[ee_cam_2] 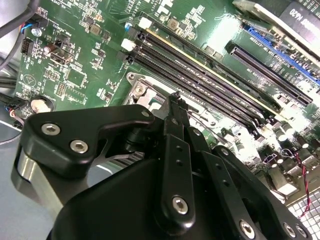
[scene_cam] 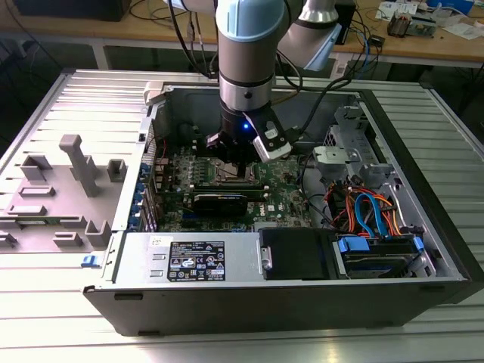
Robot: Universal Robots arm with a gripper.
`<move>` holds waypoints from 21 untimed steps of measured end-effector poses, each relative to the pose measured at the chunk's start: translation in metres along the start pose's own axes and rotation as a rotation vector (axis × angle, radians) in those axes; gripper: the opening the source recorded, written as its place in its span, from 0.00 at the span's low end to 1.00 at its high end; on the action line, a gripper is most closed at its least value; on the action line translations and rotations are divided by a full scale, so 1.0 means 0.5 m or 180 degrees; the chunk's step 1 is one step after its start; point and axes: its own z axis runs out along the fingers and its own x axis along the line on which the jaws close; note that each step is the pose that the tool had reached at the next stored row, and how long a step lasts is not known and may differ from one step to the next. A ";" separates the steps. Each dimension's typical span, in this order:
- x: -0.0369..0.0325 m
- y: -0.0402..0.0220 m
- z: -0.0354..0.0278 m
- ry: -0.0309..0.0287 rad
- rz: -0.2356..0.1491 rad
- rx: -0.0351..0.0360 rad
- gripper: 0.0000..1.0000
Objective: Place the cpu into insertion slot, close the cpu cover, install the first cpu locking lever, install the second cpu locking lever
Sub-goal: 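Install the second cpu locking lever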
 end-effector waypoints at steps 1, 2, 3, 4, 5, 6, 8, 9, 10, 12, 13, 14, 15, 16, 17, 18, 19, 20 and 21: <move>0.000 0.000 0.000 0.0000 0.0000 -0.0001 0.11; 0.000 0.000 0.000 0.0000 0.0000 -0.0002 0.11; 0.000 0.000 0.000 0.0000 0.0000 -0.0002 0.11; 0.000 0.000 0.000 0.0000 0.0000 -0.0003 0.11; 0.000 0.000 0.000 0.0000 0.0000 -0.0004 0.11; 0.000 0.000 0.000 0.0002 0.0000 -0.0004 0.11; -0.001 0.000 0.000 0.0030 0.0001 -0.0005 0.11; -0.002 0.000 0.000 0.0070 0.0005 -0.0006 0.11; -0.004 -0.001 0.000 0.0106 0.0008 -0.0007 0.11; -0.009 -0.004 0.000 0.0169 0.0012 -0.0030 0.11; -0.011 -0.007 0.001 0.0191 0.0014 -0.0050 0.11; -0.012 -0.010 0.002 0.0198 0.0015 -0.0058 0.11; -0.013 -0.013 0.003 0.0202 0.0015 -0.0065 0.11; -0.014 -0.019 0.004 0.0204 0.0015 -0.0082 0.11; -0.014 -0.021 0.004 0.0205 0.0016 -0.0104 0.11; -0.014 -0.021 0.005 0.0205 0.0016 -0.0111 0.11; -0.014 -0.021 0.005 0.0205 0.0016 -0.0111 0.11; -0.014 -0.021 0.005 0.0205 0.0016 -0.0111 0.11; -0.014 -0.021 0.005 0.0205 0.0016 -0.0112 0.11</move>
